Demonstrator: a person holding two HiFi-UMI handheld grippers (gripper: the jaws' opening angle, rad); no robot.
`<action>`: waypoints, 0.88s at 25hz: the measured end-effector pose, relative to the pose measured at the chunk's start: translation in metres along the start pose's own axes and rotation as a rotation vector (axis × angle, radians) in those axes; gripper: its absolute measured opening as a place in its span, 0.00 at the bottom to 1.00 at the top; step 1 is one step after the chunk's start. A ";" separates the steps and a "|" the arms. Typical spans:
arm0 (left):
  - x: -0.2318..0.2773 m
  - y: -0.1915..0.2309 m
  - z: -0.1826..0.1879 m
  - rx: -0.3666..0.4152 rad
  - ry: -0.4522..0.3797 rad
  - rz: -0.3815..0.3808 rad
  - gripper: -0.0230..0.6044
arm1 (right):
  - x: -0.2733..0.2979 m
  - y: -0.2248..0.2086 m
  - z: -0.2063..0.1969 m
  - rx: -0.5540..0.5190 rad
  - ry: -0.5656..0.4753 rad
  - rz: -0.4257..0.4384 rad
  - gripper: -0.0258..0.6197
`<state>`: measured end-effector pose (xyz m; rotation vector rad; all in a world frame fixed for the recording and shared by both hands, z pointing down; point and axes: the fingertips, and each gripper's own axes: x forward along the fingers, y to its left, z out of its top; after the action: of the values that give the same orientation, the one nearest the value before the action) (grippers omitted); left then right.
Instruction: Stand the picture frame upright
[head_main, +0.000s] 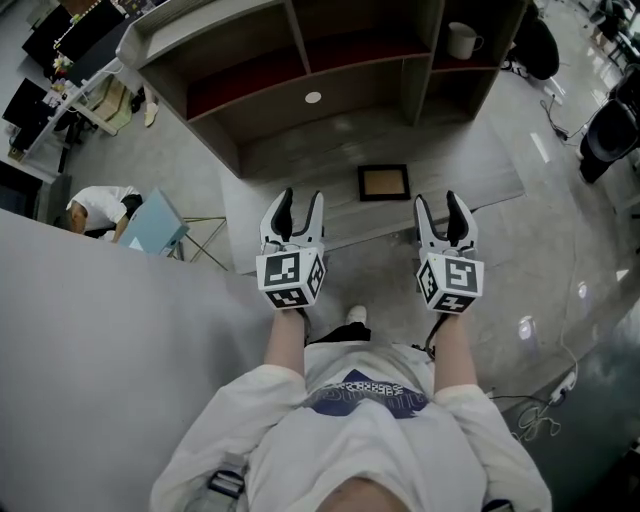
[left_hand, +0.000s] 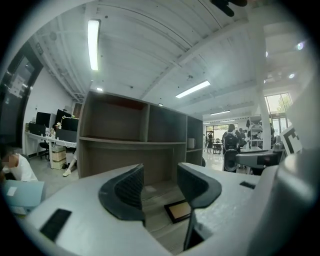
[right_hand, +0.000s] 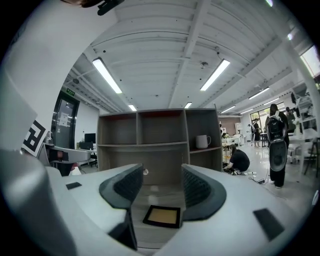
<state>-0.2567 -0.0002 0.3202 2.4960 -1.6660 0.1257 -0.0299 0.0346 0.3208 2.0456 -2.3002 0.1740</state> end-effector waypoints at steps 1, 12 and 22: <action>0.006 0.007 0.000 0.001 0.002 -0.003 0.34 | 0.008 0.001 -0.001 0.004 0.002 -0.006 0.38; 0.061 0.027 -0.017 -0.005 0.067 -0.031 0.34 | 0.058 -0.018 -0.011 0.020 0.042 -0.061 0.38; 0.117 0.008 -0.055 -0.032 0.177 -0.002 0.34 | 0.106 -0.065 -0.043 0.038 0.140 -0.030 0.38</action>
<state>-0.2187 -0.1007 0.3919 2.3855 -1.5827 0.3084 0.0205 -0.0720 0.3787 2.0142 -2.1987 0.3501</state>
